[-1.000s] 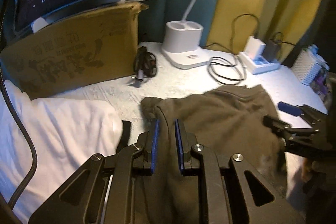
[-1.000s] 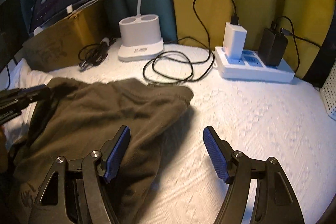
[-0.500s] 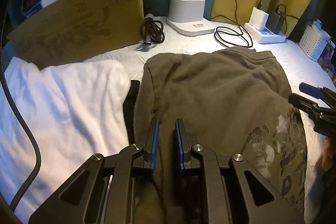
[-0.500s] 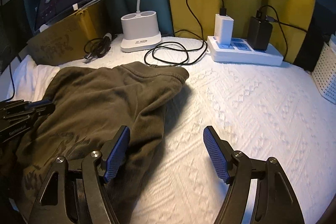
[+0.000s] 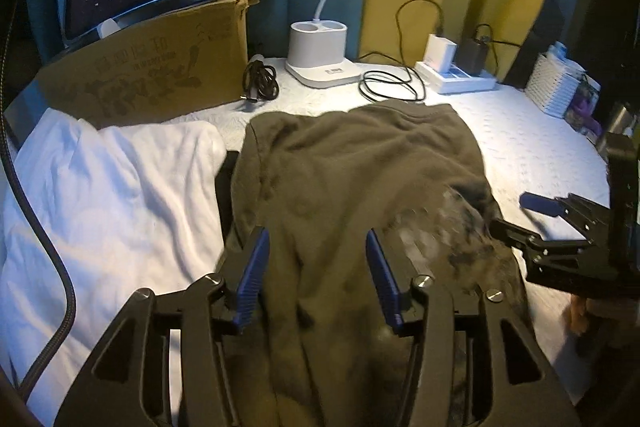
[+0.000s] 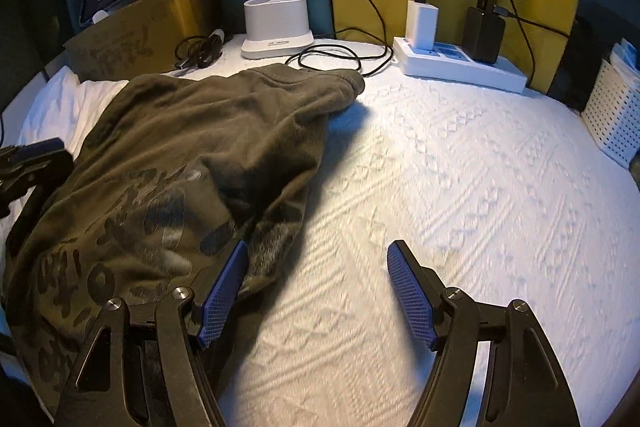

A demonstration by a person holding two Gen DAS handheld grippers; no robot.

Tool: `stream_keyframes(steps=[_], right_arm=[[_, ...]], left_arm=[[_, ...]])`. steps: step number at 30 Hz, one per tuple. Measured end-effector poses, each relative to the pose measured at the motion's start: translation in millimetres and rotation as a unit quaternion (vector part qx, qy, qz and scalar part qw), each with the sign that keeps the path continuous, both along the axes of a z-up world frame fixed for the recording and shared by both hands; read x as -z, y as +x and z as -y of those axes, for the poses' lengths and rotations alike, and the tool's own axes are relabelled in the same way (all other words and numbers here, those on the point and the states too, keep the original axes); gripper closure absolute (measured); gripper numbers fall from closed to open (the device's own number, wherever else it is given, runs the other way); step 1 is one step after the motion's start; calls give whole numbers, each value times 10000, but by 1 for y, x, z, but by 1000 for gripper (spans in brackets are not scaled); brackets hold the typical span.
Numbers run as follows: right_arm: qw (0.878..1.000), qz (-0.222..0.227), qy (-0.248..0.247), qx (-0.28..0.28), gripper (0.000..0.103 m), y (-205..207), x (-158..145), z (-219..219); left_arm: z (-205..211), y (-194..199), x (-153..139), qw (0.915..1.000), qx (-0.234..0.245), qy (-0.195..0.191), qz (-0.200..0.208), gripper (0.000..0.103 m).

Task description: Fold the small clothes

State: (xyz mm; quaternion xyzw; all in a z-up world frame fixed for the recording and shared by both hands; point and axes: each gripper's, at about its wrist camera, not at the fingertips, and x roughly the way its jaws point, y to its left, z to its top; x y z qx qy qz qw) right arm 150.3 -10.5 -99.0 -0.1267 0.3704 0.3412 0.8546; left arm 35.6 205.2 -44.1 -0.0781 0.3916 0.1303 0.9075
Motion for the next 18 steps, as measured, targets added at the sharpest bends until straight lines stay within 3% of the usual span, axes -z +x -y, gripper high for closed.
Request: stream_keyframes(steps=[12, 15, 18], right_arm=[[10000, -27, -82, -9, 29, -32, 4, 30], [10000, -56, -70, 38, 29, -41, 7, 42], [10000, -38, -44, 79, 29, -49, 6, 53]], left_arm=[[35, -37, 4, 9999, 75, -60, 73, 53], [44, -41, 12, 9999, 105, -70, -18, 45], [53, -46, 18, 9998, 115, -96, -88, 45]])
